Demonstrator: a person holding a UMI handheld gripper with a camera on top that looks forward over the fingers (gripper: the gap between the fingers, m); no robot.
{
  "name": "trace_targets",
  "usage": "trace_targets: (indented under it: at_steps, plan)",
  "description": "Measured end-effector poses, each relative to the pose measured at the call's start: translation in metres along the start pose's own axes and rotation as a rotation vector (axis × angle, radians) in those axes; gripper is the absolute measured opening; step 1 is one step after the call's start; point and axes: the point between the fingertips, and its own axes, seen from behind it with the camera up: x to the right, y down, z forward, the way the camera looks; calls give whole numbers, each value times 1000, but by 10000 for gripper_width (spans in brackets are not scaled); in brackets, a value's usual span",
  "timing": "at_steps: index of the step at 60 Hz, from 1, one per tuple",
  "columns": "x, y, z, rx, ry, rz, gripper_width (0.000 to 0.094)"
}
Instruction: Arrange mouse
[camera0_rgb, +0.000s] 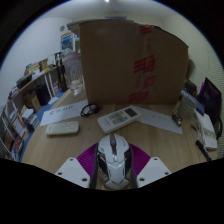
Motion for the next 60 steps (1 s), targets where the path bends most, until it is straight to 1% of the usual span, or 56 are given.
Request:
trace_targets:
  at_steps: [3, 5, 9, 14, 19, 25, 33, 38, 44, 48, 53, 60]
  plan:
    - [-5, 6, -8, -44, 3, -3, 429]
    - [-10, 4, -20, -53, 3, -14, 427]
    - [-22, -13, -58, -9, 11, -40, 425]
    - [-31, -48, -113, 69, 28, -17, 428]
    - [-24, -84, -172, 152, 77, 45, 424]
    - [-2, -113, -234, 236, 146, 68, 425]
    - [58, -117, -293, 274, 252, 44, 425]
    - [114, -101, -304, 257, 307, 63, 424]
    - [173, -58, -285, 211, 325, 80, 424]
    - [197, -23, -257, 153, 297, 97, 422]
    - [212, 23, -214, 91, 230, 126, 423]
    - [229, 83, -180, -5, 151, 124, 426]
